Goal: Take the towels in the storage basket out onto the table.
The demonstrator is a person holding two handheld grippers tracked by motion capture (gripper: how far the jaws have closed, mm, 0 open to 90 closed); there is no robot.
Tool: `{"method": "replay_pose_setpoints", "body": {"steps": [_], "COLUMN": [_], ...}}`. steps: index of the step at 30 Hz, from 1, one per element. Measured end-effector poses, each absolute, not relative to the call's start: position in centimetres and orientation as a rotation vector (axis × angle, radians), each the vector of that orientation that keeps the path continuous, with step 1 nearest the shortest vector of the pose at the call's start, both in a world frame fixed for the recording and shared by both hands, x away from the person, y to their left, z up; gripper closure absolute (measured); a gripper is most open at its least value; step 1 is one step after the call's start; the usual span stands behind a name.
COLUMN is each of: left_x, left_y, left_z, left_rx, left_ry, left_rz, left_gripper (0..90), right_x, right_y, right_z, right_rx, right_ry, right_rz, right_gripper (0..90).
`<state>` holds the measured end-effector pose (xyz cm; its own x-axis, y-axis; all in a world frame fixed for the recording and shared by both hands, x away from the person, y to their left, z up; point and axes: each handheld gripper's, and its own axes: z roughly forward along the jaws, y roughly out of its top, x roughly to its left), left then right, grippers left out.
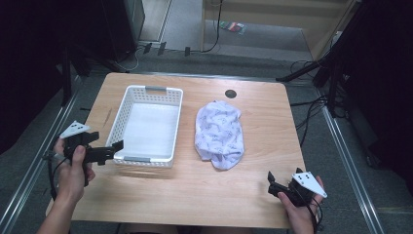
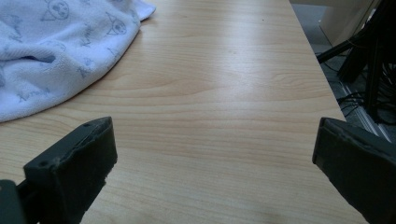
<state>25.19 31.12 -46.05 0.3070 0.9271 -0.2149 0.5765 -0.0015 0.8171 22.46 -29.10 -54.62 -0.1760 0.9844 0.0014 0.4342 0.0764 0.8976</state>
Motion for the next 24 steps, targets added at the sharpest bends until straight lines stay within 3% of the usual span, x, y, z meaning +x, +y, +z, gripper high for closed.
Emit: {"method": "replay_pose_setpoints", "body": {"steps": [11, 18, 24], "left_x": [22.2, 21.3, 21.2], "left_y": [35.0, 37.0, 37.7], "left_z": [-49.5, -53.4, -54.2], "left_rx": [1.544, 1.503, 1.459], "left_ry": [1.362, 1.434, 1.476], "left_rz": [0.549, 0.606, 0.616], "left_gripper": [0.0, 0.0, 0.0], "right_x": [22.4, 22.3, 22.3], "right_y": [-29.2, -29.3, -29.4], "right_z": [-54.6, -54.6, -54.6], "right_rx": [1.431, 1.444, 1.455], "right_ry": [1.673, 1.656, 1.650], "right_rz": [1.049, 1.039, 1.045], "right_gripper": [0.0, 0.0, 0.0]}}
